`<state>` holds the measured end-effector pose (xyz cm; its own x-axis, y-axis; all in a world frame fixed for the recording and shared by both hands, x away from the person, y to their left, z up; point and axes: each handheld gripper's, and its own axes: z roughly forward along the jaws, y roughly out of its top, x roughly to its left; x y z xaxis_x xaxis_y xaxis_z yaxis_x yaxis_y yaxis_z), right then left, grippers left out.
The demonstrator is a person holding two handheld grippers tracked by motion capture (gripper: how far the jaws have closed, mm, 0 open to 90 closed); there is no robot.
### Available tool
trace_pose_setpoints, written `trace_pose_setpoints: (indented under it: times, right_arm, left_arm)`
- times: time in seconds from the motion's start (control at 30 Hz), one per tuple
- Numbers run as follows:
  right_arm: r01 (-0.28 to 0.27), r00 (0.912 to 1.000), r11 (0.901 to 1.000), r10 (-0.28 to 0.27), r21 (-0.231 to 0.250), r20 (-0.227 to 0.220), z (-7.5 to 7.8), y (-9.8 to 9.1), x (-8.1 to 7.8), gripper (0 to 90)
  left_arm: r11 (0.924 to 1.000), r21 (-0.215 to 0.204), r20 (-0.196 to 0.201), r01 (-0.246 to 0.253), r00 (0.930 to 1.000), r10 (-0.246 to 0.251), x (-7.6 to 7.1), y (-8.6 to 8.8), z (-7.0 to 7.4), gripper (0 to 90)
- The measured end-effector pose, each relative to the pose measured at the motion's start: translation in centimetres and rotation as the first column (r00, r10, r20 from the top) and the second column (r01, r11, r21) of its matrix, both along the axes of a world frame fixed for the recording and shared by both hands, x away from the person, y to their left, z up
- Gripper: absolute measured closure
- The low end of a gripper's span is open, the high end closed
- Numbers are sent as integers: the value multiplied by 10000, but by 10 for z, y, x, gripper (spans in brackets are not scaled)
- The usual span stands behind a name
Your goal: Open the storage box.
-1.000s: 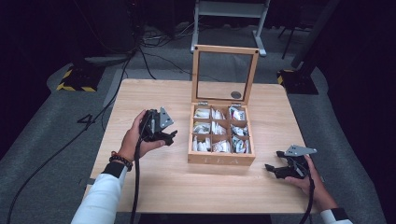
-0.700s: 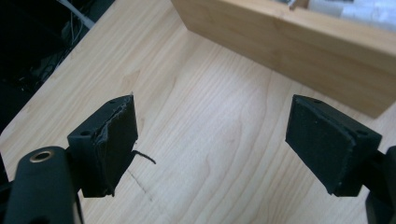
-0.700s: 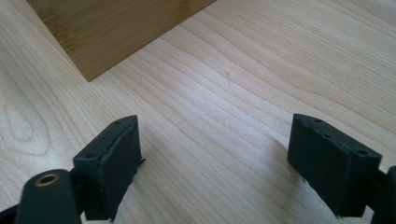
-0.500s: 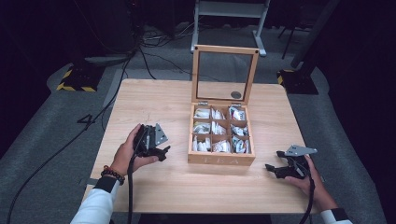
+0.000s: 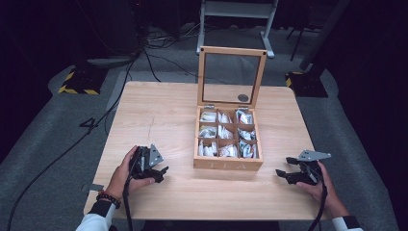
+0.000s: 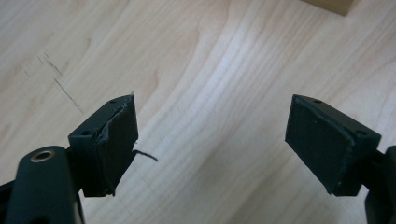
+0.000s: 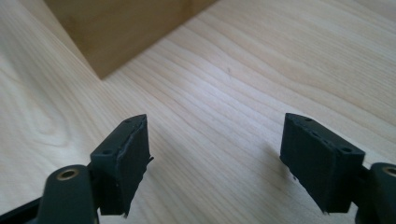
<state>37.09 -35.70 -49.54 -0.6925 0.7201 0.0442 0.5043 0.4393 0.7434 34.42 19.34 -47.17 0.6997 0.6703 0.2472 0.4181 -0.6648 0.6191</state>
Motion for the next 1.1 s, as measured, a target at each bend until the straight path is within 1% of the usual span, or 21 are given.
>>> trace_pose_setpoints:
  times: [0.03,0.1,0.17,0.23,0.3,0.33,0.43,0.53,0.6,0.67,0.7,0.83,0.9,0.93,0.97,1.0,1.03,1.1]
  right_arm:
    - [-32,10000,9998,31,172,50,4,0,-1,247]
    - [-227,9993,9986,212,476,324,14,1,-5,252]
    - [-450,9977,9969,415,647,541,22,3,-8,255]
    - [-615,9952,9964,568,576,796,29,7,-11,266]
    - [-721,9934,9962,672,499,927,34,10,-13,279]
    - [-729,9921,9965,683,406,1050,38,11,-14,281]
    - [-705,9911,9961,639,534,1167,47,11,-14,289]
    - [-675,9896,9953,580,691,1317,56,10,-13,295]
    - [-645,9881,9957,543,672,1442,62,11,-11,299]
    - [-686,9867,9955,581,652,1518,68,13,-10,311]
    - [-695,9859,9960,599,567,1559,71,15,-9,317]
    - [-985,9812,9948,927,264,1694,83,27,-2,341]
    - [-1138,9791,9931,1076,266,1727,89,35,3,347]
    - [-1220,9782,9923,1167,201,1718,91,40,5,350]
    - [-1275,9780,9918,1240,98,1675,93,45,8,354]
    - [-1309,9772,9914,1291,-2,1684,94,51,11,358]
    - [-1354,9767,9908,1347,-76,1672,96,56,13,360]
    - [-1556,9741,9878,1545,-64,1653,98,67,19,363]
  left_arm:
    - [9998,-175,-154,-65,9999,62,-2,3,-2,178]
    - [9992,-398,-336,-102,9994,89,-5,6,-6,182]
    - [9988,-484,-486,-100,9988,76,-7,9,-10,183]
    - [9984,-563,-537,-73,9985,43,-8,11,-12,183]
    - [9949,-990,-694,-189,9975,120,-7,14,-12,187]
    - [9940,-1075,-732,-222,9972,144,-7,15,-12,187]
    - [9878,-1527,-1018,-305,9947,150,-5,23,-13,195]
    - [9858,-1606,-1260,-484,9916,282,-4,29,-18,198]
    - [9875,-1484,-1272,-540,9913,351,-5,31,-21,200]
    - [9865,-1542,-1371,-544,9900,332,-6,33,-23,201]
    - [9879,-1463,-1372,-511,9901,309,-7,34,-24,198]
    - [9811,-1840,-1507,-607,9880,328,-9,39,-27,189]
    - [9769,-2025,-1532,-674,9875,364,-10,42,-29,187]
    - [9739,-2155,-1539,-714,9873,384,-10,43,-30,186]
    - [9707,-2279,-1455,-754,9884,426,-11,44,-31,183]
    - [9714,-2264,-1336,-710,9902,412,-12,45,-32,181]
    - [9695,-2309,-1368,-818,9893,509,-13,45,-32,178]
    - [9693,-2321,-1385,-816,9891,501,-13,45,-32,176]
